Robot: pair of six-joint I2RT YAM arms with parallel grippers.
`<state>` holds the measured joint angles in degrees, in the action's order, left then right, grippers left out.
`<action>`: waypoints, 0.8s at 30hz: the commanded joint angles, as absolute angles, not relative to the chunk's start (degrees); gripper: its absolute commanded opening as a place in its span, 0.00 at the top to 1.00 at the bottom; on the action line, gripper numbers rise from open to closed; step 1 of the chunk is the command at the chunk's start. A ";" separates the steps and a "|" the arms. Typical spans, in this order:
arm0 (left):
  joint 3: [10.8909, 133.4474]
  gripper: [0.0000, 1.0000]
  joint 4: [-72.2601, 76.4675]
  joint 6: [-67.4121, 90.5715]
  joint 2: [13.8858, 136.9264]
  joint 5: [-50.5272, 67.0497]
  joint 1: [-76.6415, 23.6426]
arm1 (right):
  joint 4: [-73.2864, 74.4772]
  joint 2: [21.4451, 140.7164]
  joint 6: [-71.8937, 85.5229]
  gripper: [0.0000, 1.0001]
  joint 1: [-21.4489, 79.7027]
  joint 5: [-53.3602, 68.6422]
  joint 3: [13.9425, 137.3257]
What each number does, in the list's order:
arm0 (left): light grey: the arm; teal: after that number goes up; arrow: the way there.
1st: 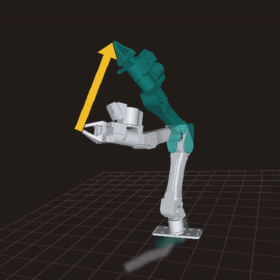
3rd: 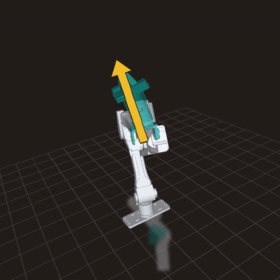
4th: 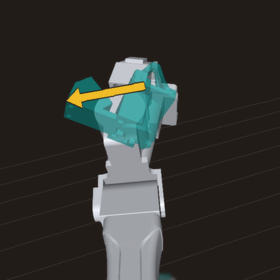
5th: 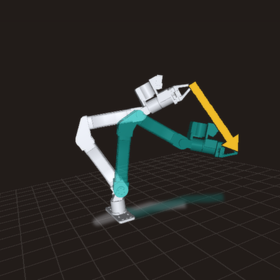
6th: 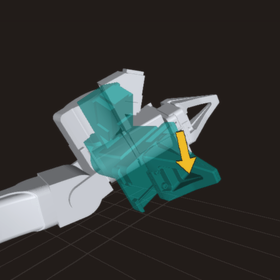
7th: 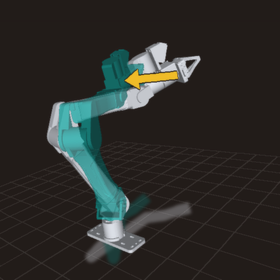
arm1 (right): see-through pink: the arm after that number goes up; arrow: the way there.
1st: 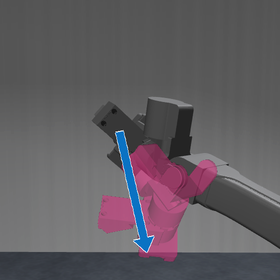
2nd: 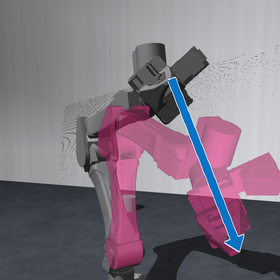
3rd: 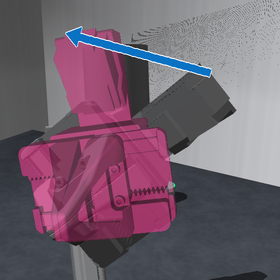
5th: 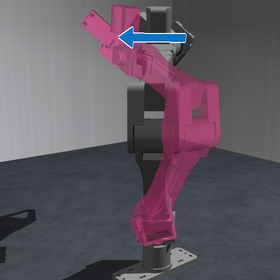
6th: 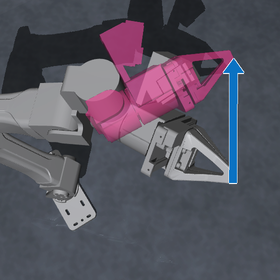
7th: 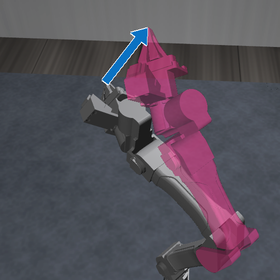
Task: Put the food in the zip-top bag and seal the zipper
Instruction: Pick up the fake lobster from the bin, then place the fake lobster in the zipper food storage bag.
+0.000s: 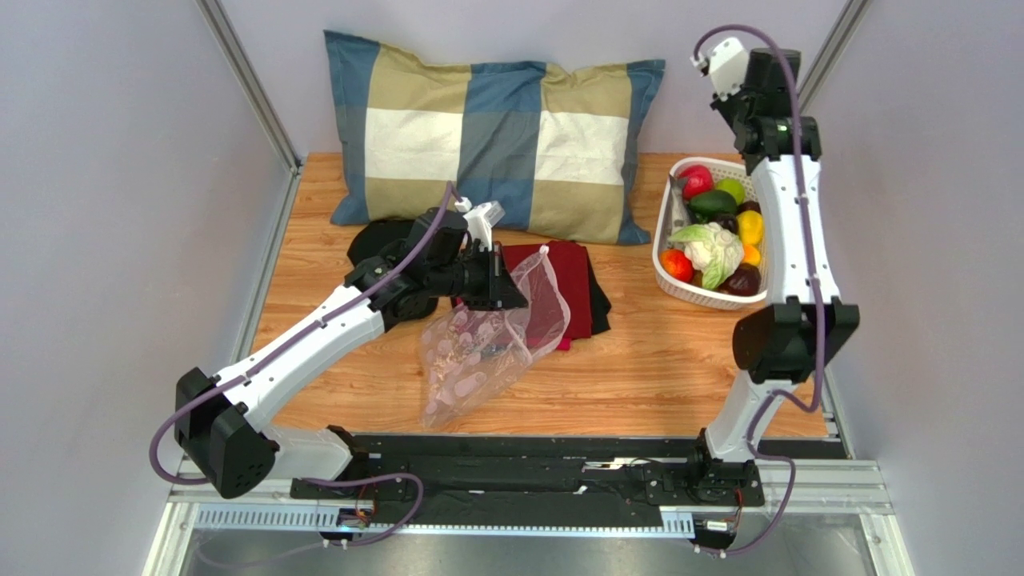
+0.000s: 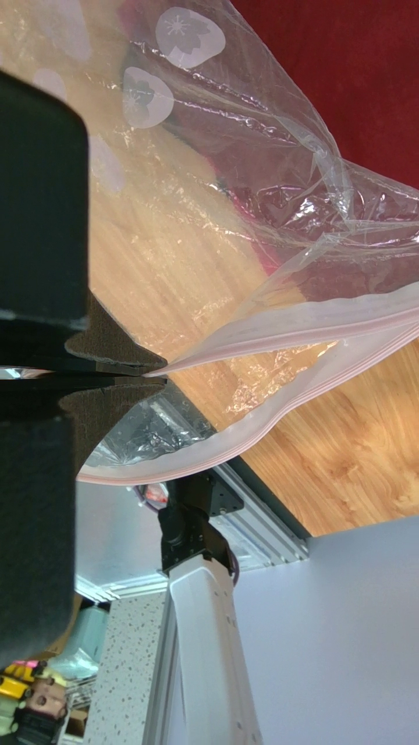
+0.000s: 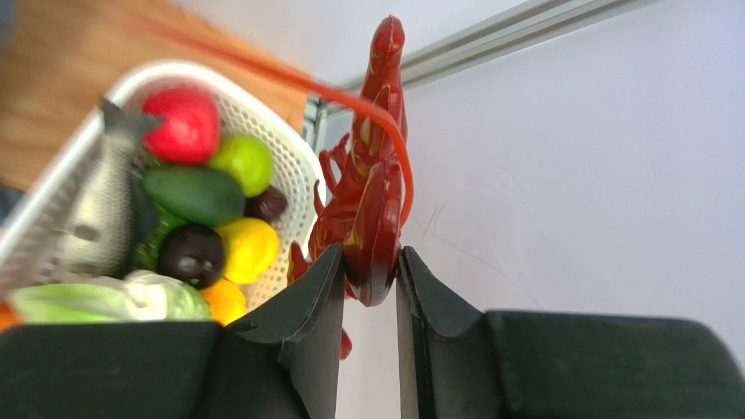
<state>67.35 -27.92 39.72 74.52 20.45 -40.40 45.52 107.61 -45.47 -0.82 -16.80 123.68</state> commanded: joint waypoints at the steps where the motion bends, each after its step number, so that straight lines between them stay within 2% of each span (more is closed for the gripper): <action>1: 67.67 1.00 -24.61 42.80 71.89 19.78 -40.25 | 43.86 96.52 -34.04 1.00 -0.88 -8.98 124.37; 5: 68.20 1.00 -24.52 44.99 71.54 19.34 -40.25 | 43.77 90.19 -17.72 1.00 -0.79 2.50 122.44; 8: 66.28 1.00 -22.94 47.45 70.23 16.45 -40.25 | 41.41 85.27 -7.33 1.00 -0.62 6.76 118.67; 13: 60.66 1.00 -17.33 54.39 64.79 9.33 -40.25 | 23.61 72.63 15.00 1.00 -0.35 13.08 100.69; 16: 57.92 1.00 -12.93 56.94 62.67 6.25 -40.25 | 19.08 69.62 22.65 1.00 2.69 17.31 95.81; 24: 58.36 1.00 -13.27 58.36 62.84 4.04 -40.25 | 22.06 64.79 23.03 1.00 15.02 13.28 90.80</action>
